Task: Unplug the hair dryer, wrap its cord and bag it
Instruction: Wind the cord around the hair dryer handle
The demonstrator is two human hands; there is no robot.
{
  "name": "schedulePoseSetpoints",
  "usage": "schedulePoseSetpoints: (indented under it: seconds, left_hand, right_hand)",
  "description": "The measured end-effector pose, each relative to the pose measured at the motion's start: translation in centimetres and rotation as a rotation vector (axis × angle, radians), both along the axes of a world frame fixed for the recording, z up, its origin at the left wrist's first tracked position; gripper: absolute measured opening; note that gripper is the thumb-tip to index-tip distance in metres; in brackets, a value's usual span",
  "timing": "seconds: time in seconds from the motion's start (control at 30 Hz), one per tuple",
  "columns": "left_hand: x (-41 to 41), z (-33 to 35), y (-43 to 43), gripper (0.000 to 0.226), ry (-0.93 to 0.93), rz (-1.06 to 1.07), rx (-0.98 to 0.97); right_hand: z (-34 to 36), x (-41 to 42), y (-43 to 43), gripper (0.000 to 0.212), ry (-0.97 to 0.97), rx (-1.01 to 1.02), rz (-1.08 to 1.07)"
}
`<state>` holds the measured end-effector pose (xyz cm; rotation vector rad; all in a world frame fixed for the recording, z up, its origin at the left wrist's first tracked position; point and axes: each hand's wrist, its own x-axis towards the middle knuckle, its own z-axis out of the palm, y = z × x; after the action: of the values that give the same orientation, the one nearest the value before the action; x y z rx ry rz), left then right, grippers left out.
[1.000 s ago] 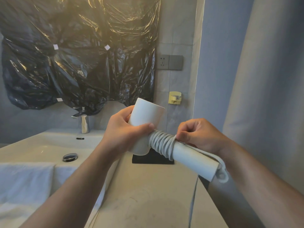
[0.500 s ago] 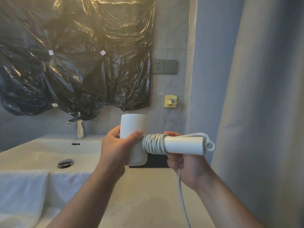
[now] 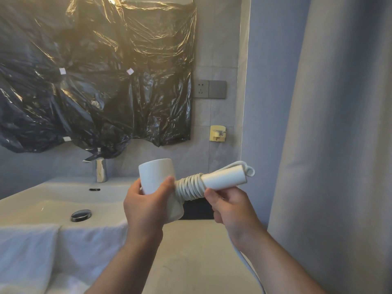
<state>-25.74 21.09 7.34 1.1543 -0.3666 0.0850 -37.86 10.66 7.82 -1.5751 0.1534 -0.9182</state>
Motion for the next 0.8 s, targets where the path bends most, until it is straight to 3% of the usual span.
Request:
schedulePoseSetpoints:
  seconds: [0.13,0.2,0.43,0.63,0.8]
  left_hand:
    - [-0.1,0.3,0.6,0.035,-0.168,0.159,0.038]
    - [-0.1,0.6,0.8,0.037,-0.236,0.212,0.061]
    - [-0.1,2.0,1.8,0.056,-0.407,0.353,0.209]
    - [-0.1,3.0,2.4,0.049,-0.559,0.321,0.313]
    - [0.2,3.7,2.8,0.061,-0.674,0.192,0.372]
  right_hand:
    - [0.1,0.0,0.4,0.010,0.116,0.086,-0.028]
    - [0.3,-0.1,0.6,0.012,0.209,0.035,-0.033]
    - [2.6,-1.7,0.9,0.027,0.566,-0.613,-0.216]
    - [5.6,-2.5,0.7,0.020,0.572,-0.947,-0.320]
    - [7.3,-2.6,-0.2,0.007,0.526,-0.962,-0.234]
